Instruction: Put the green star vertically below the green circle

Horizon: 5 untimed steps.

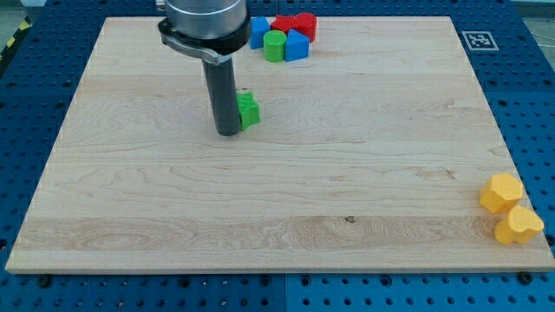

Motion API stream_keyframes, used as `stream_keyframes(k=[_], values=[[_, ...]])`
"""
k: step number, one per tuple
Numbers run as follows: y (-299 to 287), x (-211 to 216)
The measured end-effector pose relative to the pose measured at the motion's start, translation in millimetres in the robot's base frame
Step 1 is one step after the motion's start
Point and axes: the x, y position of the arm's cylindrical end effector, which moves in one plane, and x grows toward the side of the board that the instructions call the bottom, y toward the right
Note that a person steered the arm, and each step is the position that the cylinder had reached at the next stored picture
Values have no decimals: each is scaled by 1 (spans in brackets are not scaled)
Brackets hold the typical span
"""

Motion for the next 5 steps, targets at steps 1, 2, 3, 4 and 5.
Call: stream_keyframes(k=[1, 2, 3, 4, 5], values=[[0, -36], [0, -44], [-22, -62], [-24, -74], [13, -74]])
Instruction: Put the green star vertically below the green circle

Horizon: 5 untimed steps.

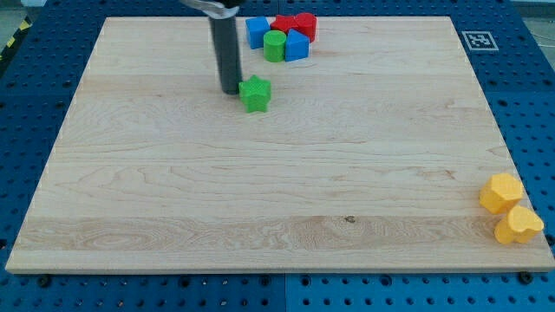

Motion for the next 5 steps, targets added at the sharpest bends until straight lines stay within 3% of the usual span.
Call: stream_keyframes(k=[5], values=[[-22, 3]])
